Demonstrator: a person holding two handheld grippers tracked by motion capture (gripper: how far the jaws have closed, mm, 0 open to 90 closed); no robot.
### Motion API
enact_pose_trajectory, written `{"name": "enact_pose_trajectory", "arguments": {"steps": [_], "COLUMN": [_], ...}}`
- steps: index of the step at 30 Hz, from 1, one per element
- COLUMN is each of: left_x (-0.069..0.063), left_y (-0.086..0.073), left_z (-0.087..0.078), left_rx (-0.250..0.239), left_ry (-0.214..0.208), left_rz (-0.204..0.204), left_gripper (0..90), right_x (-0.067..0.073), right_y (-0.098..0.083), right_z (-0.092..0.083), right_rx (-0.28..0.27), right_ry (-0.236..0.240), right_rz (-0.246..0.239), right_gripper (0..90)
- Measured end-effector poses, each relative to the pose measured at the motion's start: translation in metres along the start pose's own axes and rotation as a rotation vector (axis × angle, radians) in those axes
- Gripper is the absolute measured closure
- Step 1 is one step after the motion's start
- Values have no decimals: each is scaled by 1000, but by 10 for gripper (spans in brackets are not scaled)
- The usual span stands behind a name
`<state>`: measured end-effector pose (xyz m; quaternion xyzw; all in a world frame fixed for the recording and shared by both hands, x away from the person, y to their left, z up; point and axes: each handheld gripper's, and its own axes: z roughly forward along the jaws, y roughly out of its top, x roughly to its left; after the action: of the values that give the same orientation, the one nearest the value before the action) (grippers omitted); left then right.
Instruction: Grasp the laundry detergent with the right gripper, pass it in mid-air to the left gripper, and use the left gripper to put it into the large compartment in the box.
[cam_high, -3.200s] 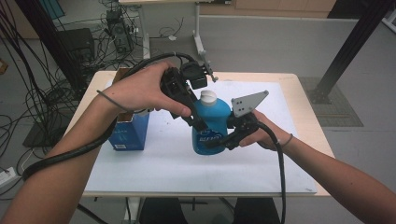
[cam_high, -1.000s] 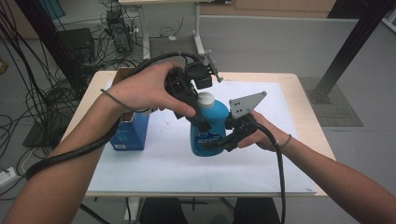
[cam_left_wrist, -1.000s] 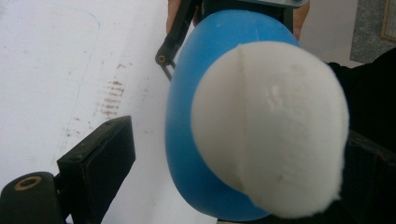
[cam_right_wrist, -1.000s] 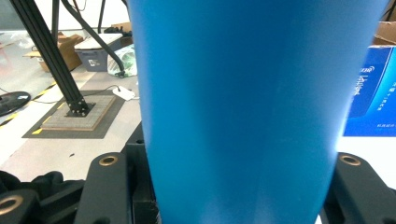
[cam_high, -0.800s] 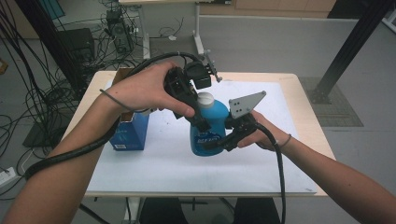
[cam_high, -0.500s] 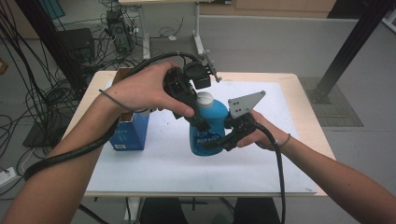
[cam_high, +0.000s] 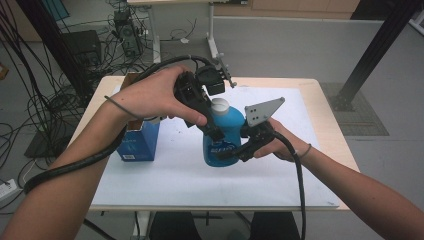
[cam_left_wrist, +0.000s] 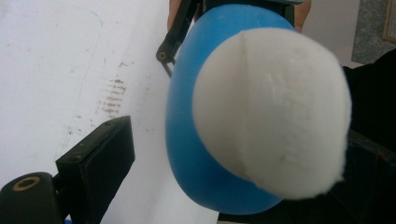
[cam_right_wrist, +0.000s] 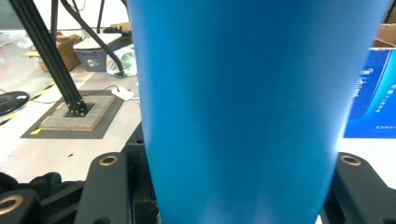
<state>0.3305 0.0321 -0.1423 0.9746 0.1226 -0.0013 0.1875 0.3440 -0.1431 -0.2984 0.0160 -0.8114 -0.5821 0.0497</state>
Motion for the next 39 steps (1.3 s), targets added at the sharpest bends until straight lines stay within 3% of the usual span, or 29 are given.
{"name": "enact_pose_trajectory", "arguments": {"steps": [25, 34, 39], "left_x": [-6, -5, -4], "left_y": [15, 17, 18], "left_z": [2, 3, 3], "left_rx": [58, 78, 83], "left_ry": [-4, 2, -16], "left_rz": [62, 74, 83], "left_gripper": [119, 208, 324], "right_x": [0, 1, 0], "right_y": [8, 9, 8], "right_z": [6, 7, 6], "right_rx": [16, 16, 14], "right_ry": [22, 25, 23], "right_rz": [-31, -35, -30], "right_gripper": [417, 417, 417]}}
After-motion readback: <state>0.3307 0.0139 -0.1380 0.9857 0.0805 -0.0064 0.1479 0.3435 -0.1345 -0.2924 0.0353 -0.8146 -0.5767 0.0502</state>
